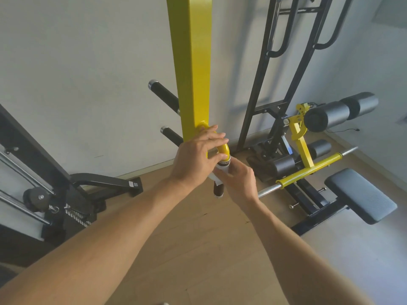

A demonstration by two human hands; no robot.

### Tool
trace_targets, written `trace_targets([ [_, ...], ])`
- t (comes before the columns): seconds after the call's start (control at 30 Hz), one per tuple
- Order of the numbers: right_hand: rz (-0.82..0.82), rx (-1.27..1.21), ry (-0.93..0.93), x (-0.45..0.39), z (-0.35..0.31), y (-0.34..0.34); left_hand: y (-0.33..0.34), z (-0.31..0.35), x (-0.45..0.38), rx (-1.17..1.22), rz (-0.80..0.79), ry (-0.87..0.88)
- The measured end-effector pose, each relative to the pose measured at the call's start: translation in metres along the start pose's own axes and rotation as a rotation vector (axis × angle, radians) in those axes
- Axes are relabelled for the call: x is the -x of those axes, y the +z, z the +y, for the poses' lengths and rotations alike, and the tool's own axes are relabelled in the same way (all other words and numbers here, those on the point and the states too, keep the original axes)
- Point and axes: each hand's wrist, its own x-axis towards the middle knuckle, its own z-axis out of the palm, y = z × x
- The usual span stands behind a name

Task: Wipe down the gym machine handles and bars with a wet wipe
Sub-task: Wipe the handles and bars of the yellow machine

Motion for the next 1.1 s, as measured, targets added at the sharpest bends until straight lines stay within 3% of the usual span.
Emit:
trace_targets([
  [0.07,-0.161,0.014,0.024,-0.009,0.004,-0.013,-0.002,0.000,0.001,0.002,-0.009,-0.004],
  [0.2,-0.400,0.285,0.213,0.002,0.032,-0.017,-0.003,0.001,0.001,0.010,-0.012,-0.021],
  [0.27,-0.261,0.264,0.206,0.014,0.035,-0.008,-0.001,0.002,0.002,0.020,-0.011,-0.030],
  [0.4,0.220,0.135,-0.013,0.004,0.001,0.010,0.001,0.005,0.005,0.027,0.016,-0.046],
  [0.47,0.313,0.140,-0.040,0.006,-0.007,0.019,0.002,0.007,0.005,0.013,0.020,-0.047],
  [0.67,0.222,0.219,0.295,0.034,0.031,0.037,0.000,0.012,0.003,-0.008,-0.001,-0.043],
  [0.87,0.328,0.113,0.082,0.027,0.015,0.031,-0.010,0.000,0.001,0.054,-0.077,0.018],
  [1.0,0.174,0.249,0.269,0.049,0.039,0.031,-0.011,-0.018,0.003,0.110,-0.140,0.119],
  [1.1,0.325,0.202,0.358,0.069,0.038,0.040,-0.017,-0.038,0.003,0.150,-0.210,0.256],
])
